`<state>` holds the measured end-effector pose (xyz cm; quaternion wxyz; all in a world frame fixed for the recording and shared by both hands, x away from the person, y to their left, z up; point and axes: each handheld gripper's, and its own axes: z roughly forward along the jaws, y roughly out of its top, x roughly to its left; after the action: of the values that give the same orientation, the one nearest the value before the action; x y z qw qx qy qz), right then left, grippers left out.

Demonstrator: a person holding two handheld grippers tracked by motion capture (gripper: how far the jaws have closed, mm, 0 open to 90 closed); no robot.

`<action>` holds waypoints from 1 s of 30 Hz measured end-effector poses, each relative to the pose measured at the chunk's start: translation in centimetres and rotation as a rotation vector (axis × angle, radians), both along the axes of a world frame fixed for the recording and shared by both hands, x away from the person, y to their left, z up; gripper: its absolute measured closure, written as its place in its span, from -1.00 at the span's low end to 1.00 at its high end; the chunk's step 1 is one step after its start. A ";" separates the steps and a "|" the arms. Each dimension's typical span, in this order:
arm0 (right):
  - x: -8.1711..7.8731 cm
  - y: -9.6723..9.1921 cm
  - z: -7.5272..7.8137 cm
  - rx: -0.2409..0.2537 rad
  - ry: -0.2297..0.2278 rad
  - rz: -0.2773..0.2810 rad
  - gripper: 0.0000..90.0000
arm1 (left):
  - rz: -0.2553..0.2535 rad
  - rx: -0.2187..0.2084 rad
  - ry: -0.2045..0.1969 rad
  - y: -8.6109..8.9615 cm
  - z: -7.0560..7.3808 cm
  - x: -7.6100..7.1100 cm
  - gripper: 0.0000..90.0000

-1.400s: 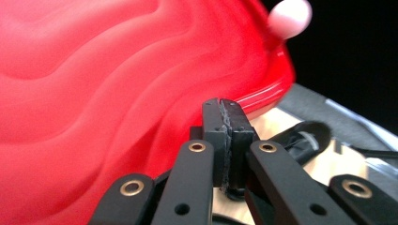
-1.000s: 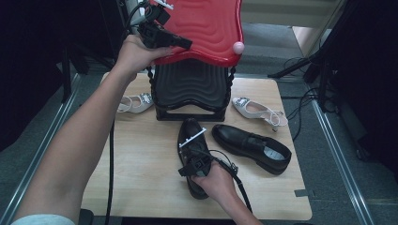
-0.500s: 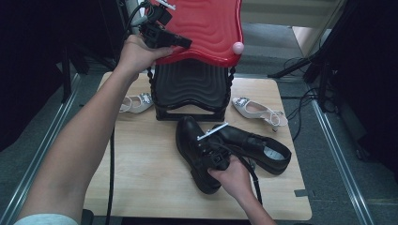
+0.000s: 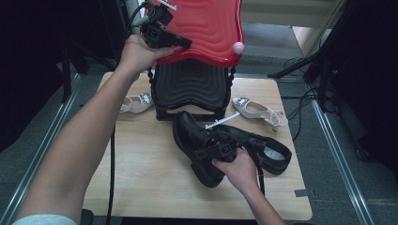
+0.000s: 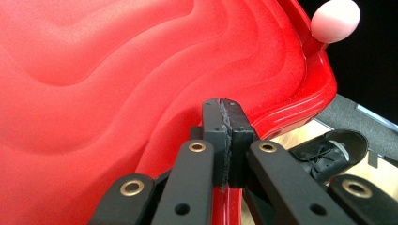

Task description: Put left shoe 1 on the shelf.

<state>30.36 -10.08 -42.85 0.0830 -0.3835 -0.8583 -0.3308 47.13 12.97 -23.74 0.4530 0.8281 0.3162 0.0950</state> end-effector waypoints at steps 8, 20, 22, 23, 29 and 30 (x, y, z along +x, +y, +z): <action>-0.4 -0.8 3.8 0.055 -0.039 0.014 0.93 | 0.011 0.018 -0.006 0.1 0.1 -0.2 1.00; 1.7 0.0 7.4 0.047 -0.124 -0.009 0.93 | 0.016 0.018 0.010 0.3 0.2 -0.3 1.00; 2.5 0.3 7.5 0.043 -0.140 -0.021 0.93 | 0.017 0.019 0.010 0.3 0.2 -0.3 1.00; 3.0 0.5 7.5 0.042 -0.145 -0.025 0.93 | 0.017 0.018 0.013 0.3 0.2 -0.3 1.00; 5.5 2.2 7.4 -0.005 -0.204 -0.052 0.93 | 0.033 0.009 0.033 0.3 0.2 -0.3 1.00; 5.9 2.5 7.3 -0.009 -0.219 -0.053 0.93 | 0.033 0.011 0.035 0.3 0.2 -0.3 1.00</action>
<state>36.24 -7.55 -35.54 -0.0220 -0.3681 -0.8532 -0.3690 46.85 13.25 -23.54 0.4414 0.8266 0.3373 0.0897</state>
